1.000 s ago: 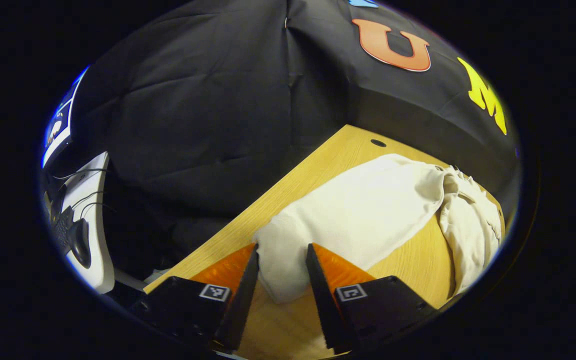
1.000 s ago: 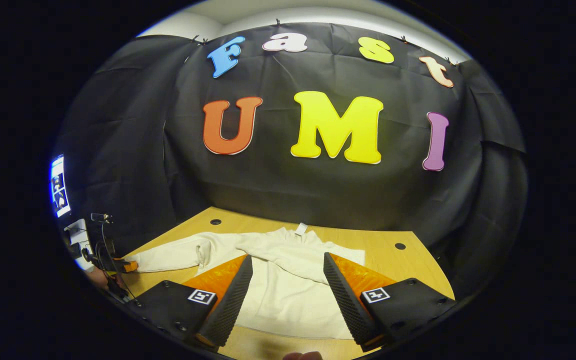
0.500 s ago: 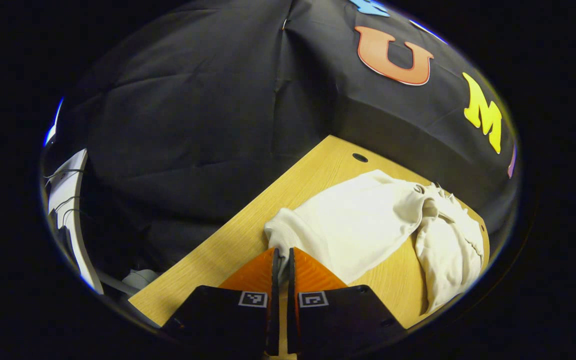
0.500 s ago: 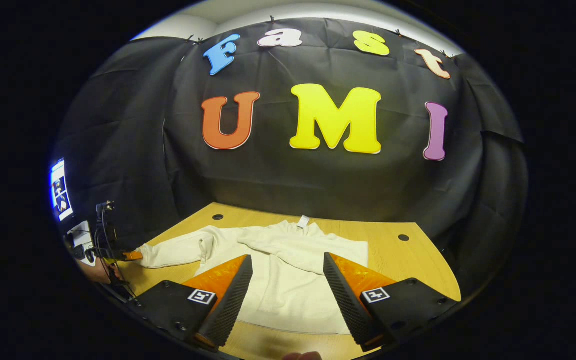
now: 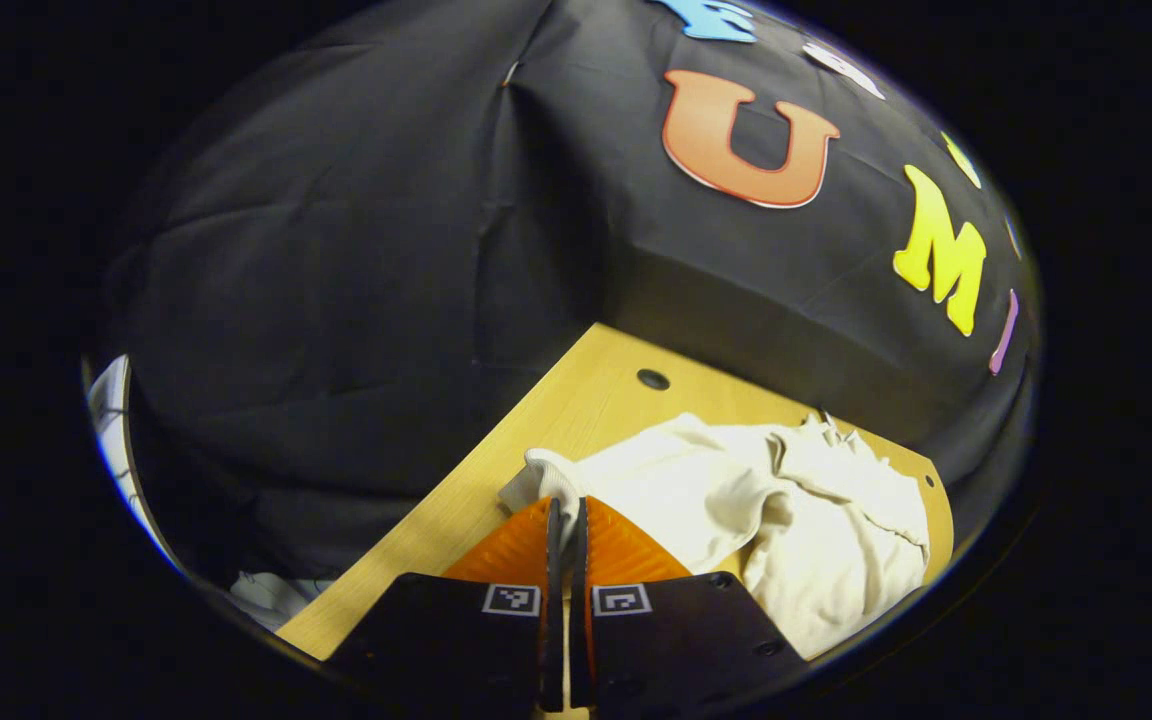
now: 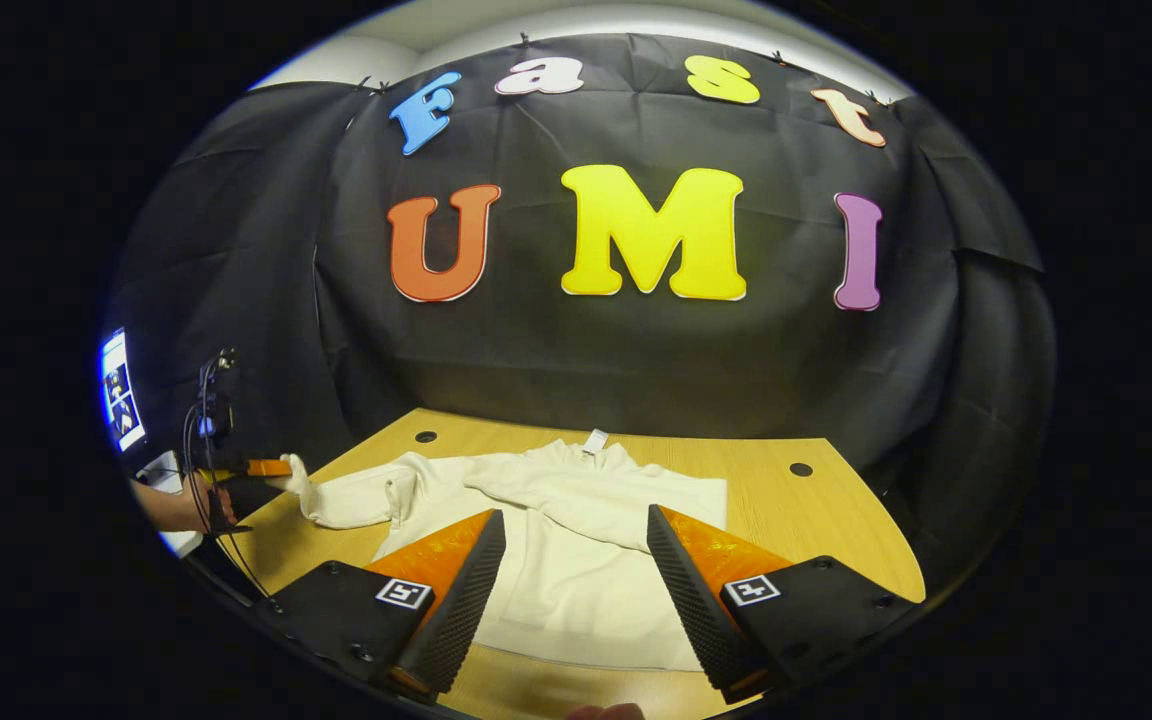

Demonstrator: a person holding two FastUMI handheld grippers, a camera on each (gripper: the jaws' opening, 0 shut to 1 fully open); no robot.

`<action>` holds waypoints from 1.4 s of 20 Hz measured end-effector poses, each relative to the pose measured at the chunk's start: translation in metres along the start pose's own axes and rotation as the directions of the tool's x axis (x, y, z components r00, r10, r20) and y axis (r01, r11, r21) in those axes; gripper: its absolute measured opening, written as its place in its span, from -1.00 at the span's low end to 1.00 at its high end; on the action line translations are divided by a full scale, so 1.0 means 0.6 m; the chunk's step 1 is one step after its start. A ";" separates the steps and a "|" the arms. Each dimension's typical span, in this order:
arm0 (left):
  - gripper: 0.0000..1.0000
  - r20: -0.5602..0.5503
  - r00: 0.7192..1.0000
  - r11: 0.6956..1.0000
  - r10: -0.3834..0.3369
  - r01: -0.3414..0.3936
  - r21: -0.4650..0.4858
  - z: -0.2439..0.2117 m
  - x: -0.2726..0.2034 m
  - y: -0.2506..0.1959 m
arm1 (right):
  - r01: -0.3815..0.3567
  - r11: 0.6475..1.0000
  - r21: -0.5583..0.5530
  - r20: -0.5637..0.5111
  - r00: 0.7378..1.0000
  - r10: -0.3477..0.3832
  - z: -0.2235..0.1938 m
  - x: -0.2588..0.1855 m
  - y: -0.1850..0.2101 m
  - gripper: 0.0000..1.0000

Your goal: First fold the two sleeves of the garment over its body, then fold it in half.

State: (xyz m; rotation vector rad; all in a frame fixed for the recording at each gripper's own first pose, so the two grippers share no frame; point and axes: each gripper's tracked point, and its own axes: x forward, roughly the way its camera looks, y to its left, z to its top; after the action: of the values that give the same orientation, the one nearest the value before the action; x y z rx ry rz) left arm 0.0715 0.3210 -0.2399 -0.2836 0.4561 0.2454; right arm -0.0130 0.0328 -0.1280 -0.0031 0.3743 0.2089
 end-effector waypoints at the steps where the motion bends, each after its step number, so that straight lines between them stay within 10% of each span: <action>1: -0.90 0.017 1.000 1.000 -0.021 0.021 0.016 0.028 0.007 -0.023 | 0.003 1.000 0.008 0.004 1.000 -0.003 0.003 0.000 -0.007 0.80; 15: -0.91 0.065 0.937 0.885 -0.342 0.298 0.357 0.245 0.093 -0.468 | 0.148 0.980 0.135 0.048 0.987 -0.156 0.015 -0.033 -0.166 0.81; 28: -0.90 -0.213 0.815 0.683 -0.539 0.571 0.456 -0.031 0.081 -0.871 | 0.309 0.940 0.146 0.035 0.948 -0.317 -0.010 -0.121 -0.326 0.80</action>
State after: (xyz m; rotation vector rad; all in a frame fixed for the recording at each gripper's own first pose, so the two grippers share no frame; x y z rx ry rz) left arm 0.2604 -0.1635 -0.1671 0.0973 0.4577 -0.4917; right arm -0.0414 -0.1738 -0.1142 0.0804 0.3244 -0.1334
